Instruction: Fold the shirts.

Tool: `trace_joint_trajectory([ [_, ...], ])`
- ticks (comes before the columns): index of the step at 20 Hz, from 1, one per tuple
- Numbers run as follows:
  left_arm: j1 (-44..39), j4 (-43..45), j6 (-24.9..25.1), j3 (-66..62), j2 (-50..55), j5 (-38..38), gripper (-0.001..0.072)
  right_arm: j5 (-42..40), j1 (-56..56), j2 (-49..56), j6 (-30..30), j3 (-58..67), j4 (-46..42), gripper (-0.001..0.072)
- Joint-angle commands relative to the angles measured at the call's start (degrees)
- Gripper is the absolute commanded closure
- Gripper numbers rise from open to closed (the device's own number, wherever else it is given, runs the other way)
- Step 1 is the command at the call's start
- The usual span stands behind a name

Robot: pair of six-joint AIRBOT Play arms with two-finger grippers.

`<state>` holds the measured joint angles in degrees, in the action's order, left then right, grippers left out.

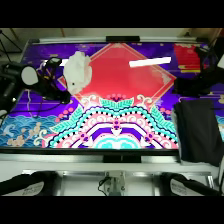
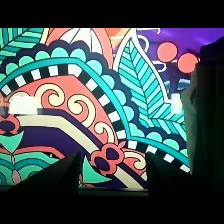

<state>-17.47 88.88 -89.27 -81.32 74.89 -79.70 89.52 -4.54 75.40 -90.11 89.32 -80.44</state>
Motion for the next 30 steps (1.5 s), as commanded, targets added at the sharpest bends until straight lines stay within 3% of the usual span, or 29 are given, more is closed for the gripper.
trace_joint_trajectory([
  [1, 0.0, 0.0, 0.0, 0.0, 0.0, 0.0, 0.0168, 0.0, 0.1, 0.0, 0.0, 0.1, 0.0, 0.0210],
  [16, 0.0, -0.3, -0.7, 0.0, 0.1, 0.6, 0.0169, -0.1, 0.1, 0.0, 0.0, 0.1, 0.0, 0.0210],
  [21, 0.0, -5.9, -10.8, 0.0, 2.2, 15.0, 0.0169, -7.4, 0.1, 0.0, -0.2, 0.1, 0.3, 0.0210],
  [27, 0.3, -6.4, -10.5, 0.0, 6.2, 38.9, 0.0163, -13.1, 0.1, 0.5, -0.2, 0.1, 0.6, 0.0210],
  [28, 0.6, -6.4, -8.6, 0.0, 6.7, 38.9, 0.0112, -13.1, 0.1, 0.5, -0.1, 0.1, 0.5, 0.0210],
  [29, 1.2, -6.0, -5.4, 0.0, 7.5, 37.4, 0.0011, -13.1, 0.1, 0.5, 0.4, 0.0, 0.5, 0.0210],
  [30, 2.4, -5.0, -8.0, 0.0, 8.8, 36.6, 0.0011, -13.2, 0.1, 0.5, 0.3, 0.0, 0.5, 0.0210],
])
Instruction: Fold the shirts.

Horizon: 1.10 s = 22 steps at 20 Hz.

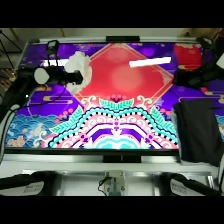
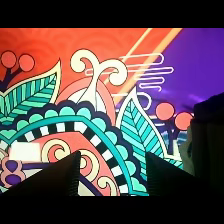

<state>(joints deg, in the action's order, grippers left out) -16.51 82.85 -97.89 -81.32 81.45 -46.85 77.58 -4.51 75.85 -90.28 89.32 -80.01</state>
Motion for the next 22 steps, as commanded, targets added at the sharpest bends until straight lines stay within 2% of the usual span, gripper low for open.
trace_joint_trajectory([
  [1, 3.5, 1.2, -1.4, -0.3, 4.3, 2.4, 0.0008, -1.8, 0.0, 0.1, 0.5, -0.2, 0.1, 0.0210],
  [6, 15.2, 0.3, -5.8, -11.5, 19.1, -6.4, 0.0010, -0.2, 0.1, 3.8, 0.5, -0.2, 4.1, 0.0210],
  [8, 17.9, -4.5, -5.9, -15.5, 24.4, -9.6, 0.0010, 0.0, 0.1, 5.7, 0.6, -0.2, 6.4, 0.0210],
  [12, 19.6, -16.0, -5.9, -16.6, 30.9, -6.7, 0.0011, 0.2, 0.1, 8.4, 3.4, -0.2, 9.8, 0.0210],
  [17, 18.1, -21.4, -4.6, -16.6, 33.7, -2.7, 0.0043, 1.7, 0.1, 8.7, 3.5, -0.2, 10.1, 0.0210],
  [18, 17.8, -22.1, -4.6, -16.6, 33.7, -1.8, 0.0158, 2.2, 0.1, 8.7, 3.5, -0.2, 10.1, 0.0210],
  [19, 17.4, -22.9, -4.6, -16.9, 33.7, -1.5, 0.0444, 2.8, 0.1, 8.7, 3.5, -0.2, 10.1, 0.0210],
  [20, 17.2, -23.5, -4.5, -17.3, 33.6, -1.7, 0.0673, 3.7, 0.1, 8.7, 3.5, -0.2, 10.2, 0.0211],
  [22, 17.1, -25.5, -1.5, -18.7, 32.7, -3.0, 0.0671, 5.9, 0.1, 8.6, 3.6, -0.2, 10.8, 0.0212],
])
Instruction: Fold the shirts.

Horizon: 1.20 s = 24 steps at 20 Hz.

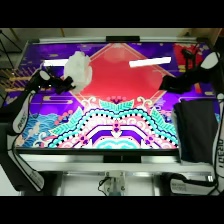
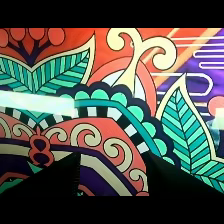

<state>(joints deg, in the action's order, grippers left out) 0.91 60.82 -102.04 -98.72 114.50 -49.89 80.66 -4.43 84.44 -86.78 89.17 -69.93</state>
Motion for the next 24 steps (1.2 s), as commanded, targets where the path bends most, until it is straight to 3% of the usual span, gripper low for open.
trace_joint_trajectory([
  [1, -0.5, -3.5, 4.2, -2.1, -1.9, -0.3, 0.0671, 4.0, 0.0, -0.3, 0.3, 0.0, 0.7, 0.0212],
  [2, -0.8, -3.5, 6.6, -2.6, -4.4, -0.1, 0.0672, 5.0, 0.0, -0.9, 0.8, 0.0, 0.7, 0.0214],
  [3, -1.2, -3.5, 9.4, -3.3, -7.3, -0.1, 0.0672, 5.3, 0.0, -2.1, 1.6, 0.0, 0.7, 0.0286],
  [4, -1.7, -3.5, 12.5, -4.0, -11.1, -0.3, 0.0672, 5.2, 0.0, -3.8, 2.0, 0.0, 0.6, 0.0441],
  [5, -2.5, -3.5, 15.1, -4.2, -15.4, -0.2, 0.0672, 4.5, 0.0, -5.8, 2.0, 0.0, 0.6, 0.0492],
  [9, -9.0, -3.4, 23.2, -4.1, -36.6, -0.1, 0.0672, 0.7, 0.0, -17.9, 4.2, 0.0, 0.5, 0.0492],
  [14, -21.1, -2.1, 21.4, -3.1, -52.4, -0.3, 0.0672, -0.6, 0.0, -34.5, 5.4, 0.0, -6.2, 0.0490],
  [15, -23.3, -1.7, 20.0, -2.4, -53.0, -0.4, 0.0671, 1.6, 0.0, -36.7, 4.9, 0.0, -7.5, 0.0387],
  [16, -25.5, -1.7, 19.7, -1.4, -52.9, -0.8, 0.0672, 4.4, 0.0, -38.2, 4.5, 0.0, -8.2, 0.0183],
  [17, -27.3, -1.7, 19.7, 0.1, -52.4, -0.9, 0.0671, 8.1, 0.0, -39.1, 4.4, 0.0, -8.6, 0.0150],
  [20, -30.7, -1.7, 19.7, 8.7, -50.0, -0.9, 0.0671, 15.3, 0.0, -39.4, 3.1, -2.3, -6.4, 0.0150],
  [24, -31.1, -1.4, 17.4, 19.7, -48.6, -1.1, 0.0671, 12.1, 0.0, -39.4, 3.0, -18.8, 2.6, 0.0150],
])
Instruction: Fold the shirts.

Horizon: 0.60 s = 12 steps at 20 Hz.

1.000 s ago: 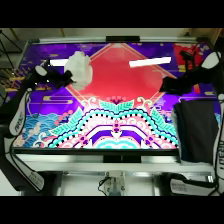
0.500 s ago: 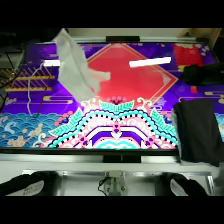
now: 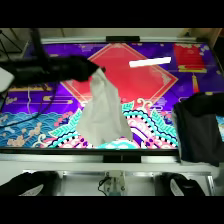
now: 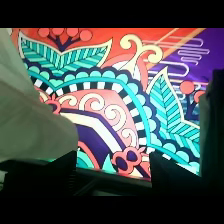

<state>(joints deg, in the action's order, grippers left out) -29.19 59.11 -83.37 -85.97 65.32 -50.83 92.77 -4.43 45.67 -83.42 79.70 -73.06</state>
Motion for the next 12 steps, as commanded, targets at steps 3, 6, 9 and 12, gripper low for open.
trace_joint_trajectory([
  [3, -0.6, 5.7, -1.4, 13.0, 0.6, -2.9, 0.0671, -11.9, 3.8, -0.6, -1.0, -27.2, 8.1, 0.0150],
  [6, 0.8, 5.9, -3.5, 17.3, 0.6, -8.5, 0.0671, -27.5, 12.1, 1.7, -3.7, -42.6, 12.7, 0.0150],
  [9, 1.0, 6.3, -3.3, 17.8, 0.4, -11.8, 0.0671, -37.6, 15.7, 8.5, -5.1, -47.5, 16.0, 0.0150],
  [12, 1.0, 6.3, -3.3, 17.8, 0.2, -11.8, 0.0671, -46.1, 15.4, 15.2, -5.1, -47.5, 21.0, 0.0150],
])
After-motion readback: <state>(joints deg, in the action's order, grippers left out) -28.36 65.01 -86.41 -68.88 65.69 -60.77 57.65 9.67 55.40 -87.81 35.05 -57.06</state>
